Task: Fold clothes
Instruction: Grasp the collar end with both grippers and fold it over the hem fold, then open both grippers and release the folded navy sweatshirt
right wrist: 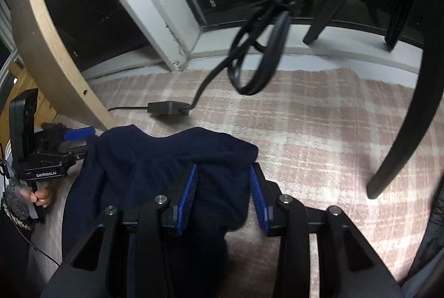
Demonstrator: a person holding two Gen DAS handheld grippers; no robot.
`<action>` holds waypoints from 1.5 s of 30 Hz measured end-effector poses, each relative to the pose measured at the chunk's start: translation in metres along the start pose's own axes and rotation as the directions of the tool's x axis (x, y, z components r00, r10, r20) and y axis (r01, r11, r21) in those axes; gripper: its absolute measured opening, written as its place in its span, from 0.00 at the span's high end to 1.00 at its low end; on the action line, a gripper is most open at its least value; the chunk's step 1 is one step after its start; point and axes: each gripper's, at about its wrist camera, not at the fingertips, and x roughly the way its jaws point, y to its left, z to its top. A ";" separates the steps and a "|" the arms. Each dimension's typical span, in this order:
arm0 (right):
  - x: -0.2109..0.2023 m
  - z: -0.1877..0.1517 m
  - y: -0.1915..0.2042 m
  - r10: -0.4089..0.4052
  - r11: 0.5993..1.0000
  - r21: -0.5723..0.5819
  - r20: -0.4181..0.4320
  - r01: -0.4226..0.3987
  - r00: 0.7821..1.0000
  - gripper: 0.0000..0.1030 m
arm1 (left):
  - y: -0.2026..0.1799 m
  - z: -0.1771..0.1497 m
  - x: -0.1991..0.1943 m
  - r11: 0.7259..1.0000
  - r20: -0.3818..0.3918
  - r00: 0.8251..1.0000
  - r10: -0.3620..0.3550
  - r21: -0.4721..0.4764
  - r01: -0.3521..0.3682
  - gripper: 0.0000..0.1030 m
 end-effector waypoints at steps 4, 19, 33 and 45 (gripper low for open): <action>-0.006 -0.003 -0.001 0.031 0.999 0.017 0.026 -0.031 0.999 0.93 | -0.004 -0.001 -0.003 0.998 0.018 0.998 -0.056 0.009 0.056 0.89; -0.153 -0.088 0.067 0.098 0.991 -0.109 0.195 -0.077 0.976 0.95 | -0.066 -0.092 -0.173 0.990 0.173 0.980 -0.098 0.118 0.078 0.90; -0.253 -0.282 0.134 0.045 0.978 -0.207 0.209 -0.001 0.977 0.95 | -0.114 -0.264 -0.240 0.983 0.115 0.977 -0.181 0.052 0.176 0.90; -0.251 -0.371 0.136 -0.190 0.889 -0.425 -0.009 0.168 0.982 0.81 | -0.133 -0.344 -0.244 0.983 -0.075 0.986 -0.148 0.098 0.155 0.75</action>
